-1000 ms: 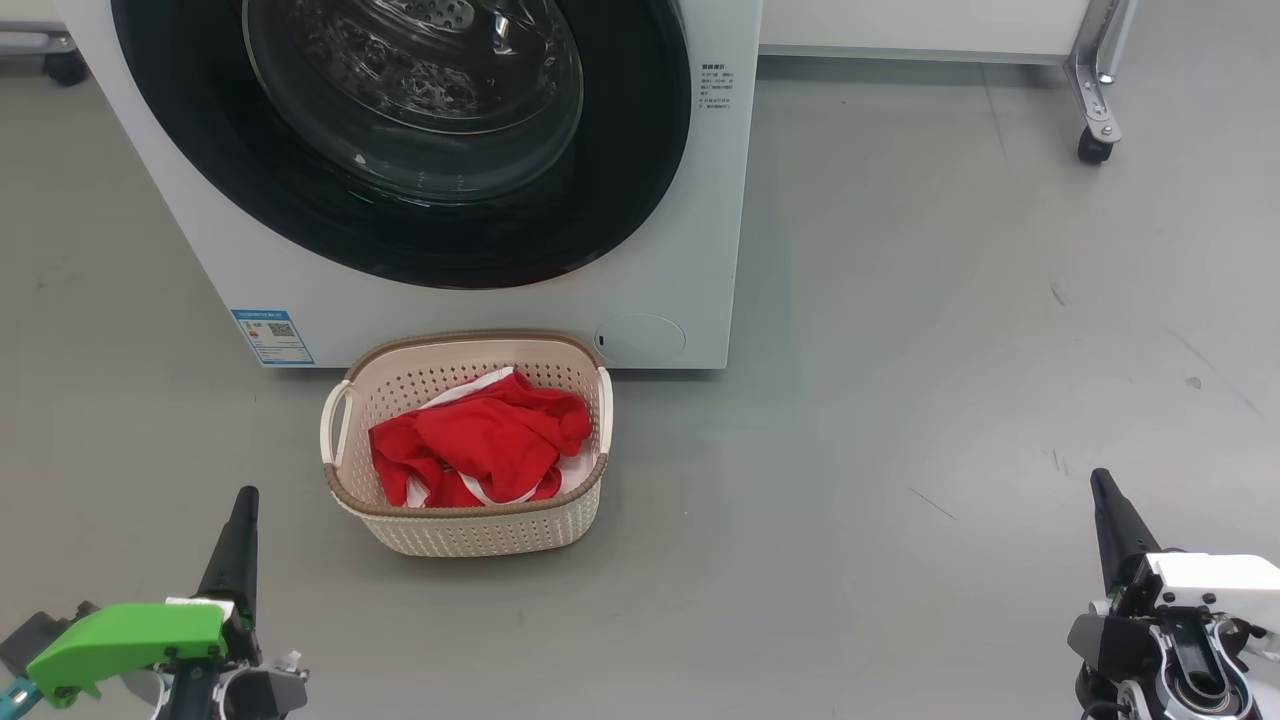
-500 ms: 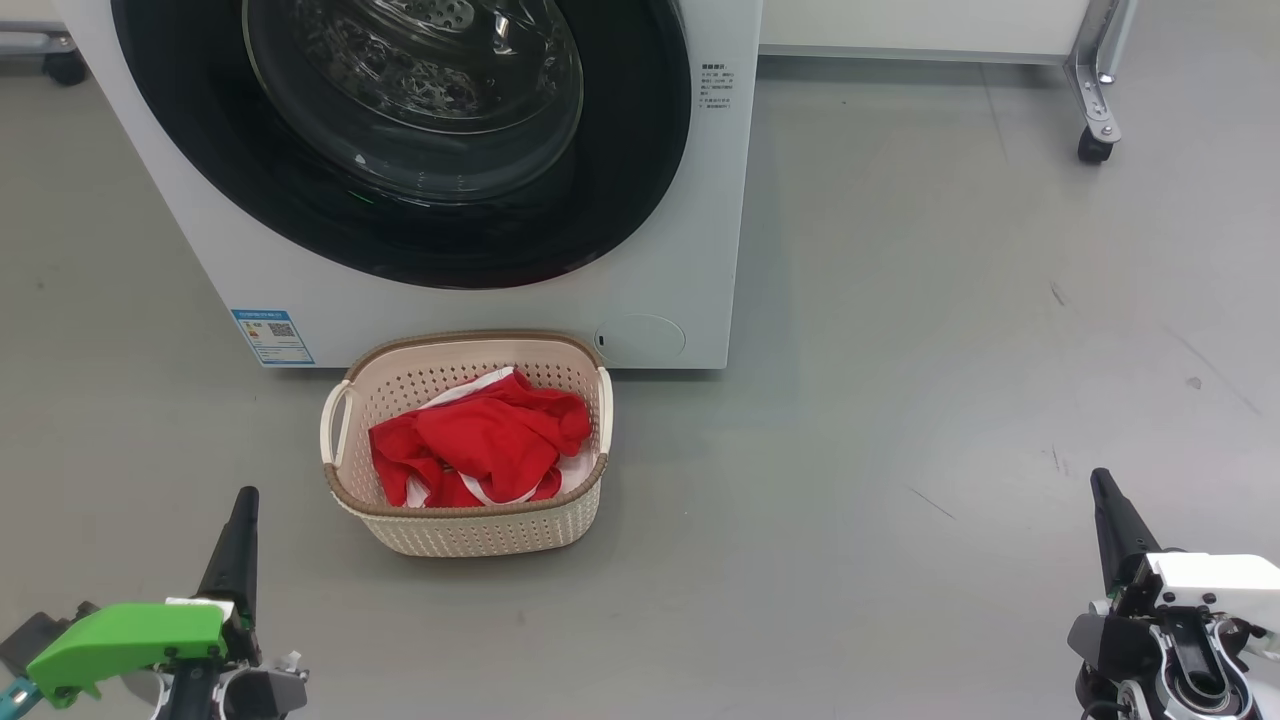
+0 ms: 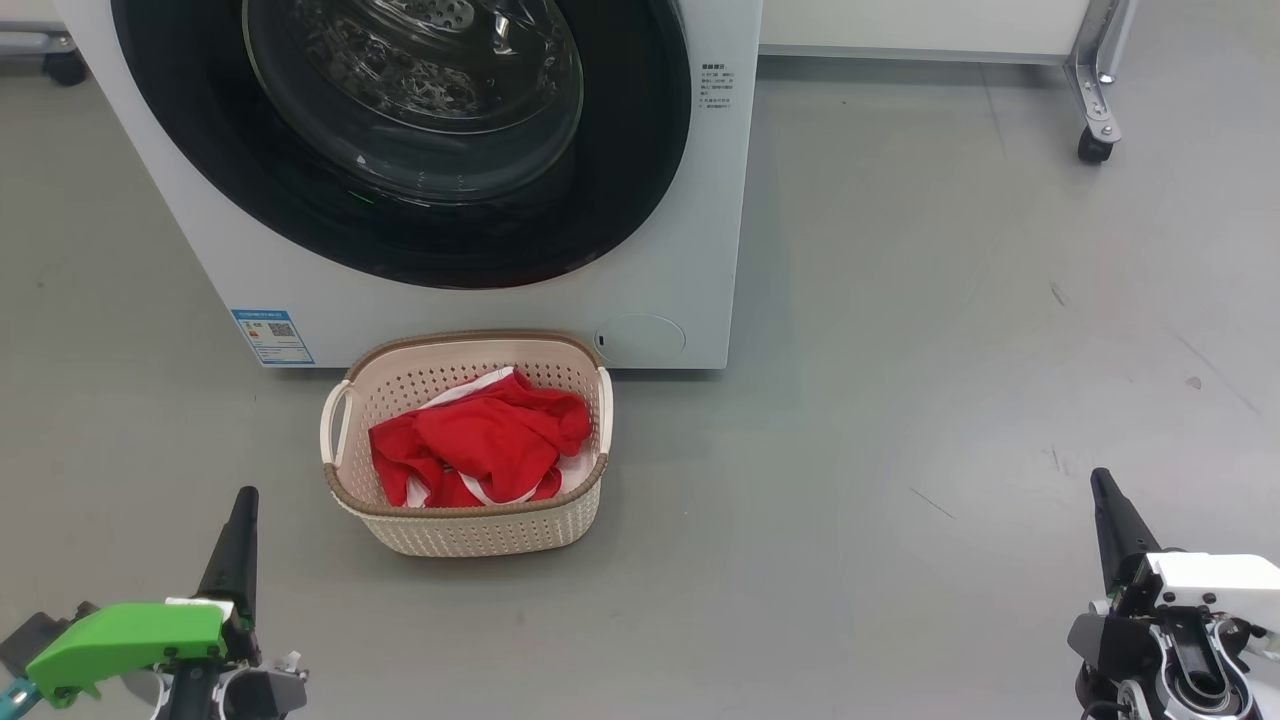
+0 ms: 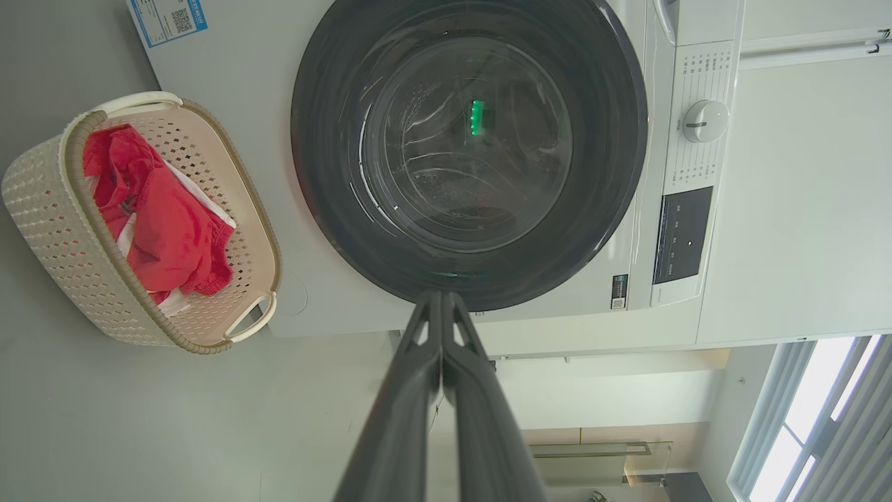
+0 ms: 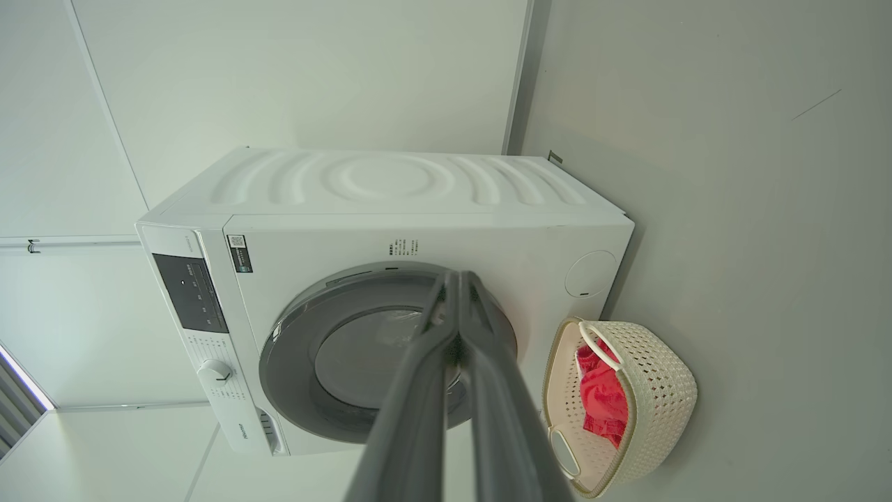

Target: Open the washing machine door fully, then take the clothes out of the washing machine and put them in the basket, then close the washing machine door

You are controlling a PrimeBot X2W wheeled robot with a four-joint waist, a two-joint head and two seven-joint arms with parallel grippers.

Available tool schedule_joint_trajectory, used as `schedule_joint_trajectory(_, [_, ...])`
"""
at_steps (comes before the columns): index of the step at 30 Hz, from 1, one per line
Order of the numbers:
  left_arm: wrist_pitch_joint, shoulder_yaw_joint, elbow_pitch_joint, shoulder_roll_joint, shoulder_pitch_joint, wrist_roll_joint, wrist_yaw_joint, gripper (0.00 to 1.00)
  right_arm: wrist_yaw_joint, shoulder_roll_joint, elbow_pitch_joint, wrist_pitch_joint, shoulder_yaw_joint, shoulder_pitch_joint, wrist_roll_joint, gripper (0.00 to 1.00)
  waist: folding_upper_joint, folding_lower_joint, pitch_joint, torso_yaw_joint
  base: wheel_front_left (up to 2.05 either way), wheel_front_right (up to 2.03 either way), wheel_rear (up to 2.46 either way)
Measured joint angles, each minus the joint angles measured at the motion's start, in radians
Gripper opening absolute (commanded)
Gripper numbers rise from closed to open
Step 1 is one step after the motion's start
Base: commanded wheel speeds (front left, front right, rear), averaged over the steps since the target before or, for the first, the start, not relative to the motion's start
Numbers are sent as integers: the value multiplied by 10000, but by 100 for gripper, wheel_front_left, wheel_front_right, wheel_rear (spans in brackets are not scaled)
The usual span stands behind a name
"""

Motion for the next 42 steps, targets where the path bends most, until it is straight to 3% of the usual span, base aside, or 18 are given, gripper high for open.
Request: schedule_joint_trajectory(42, [0,15,0,0,1,0,0,0,0,0,-8,0,0,-1,0,0,0,0,0,0,0,0,0])
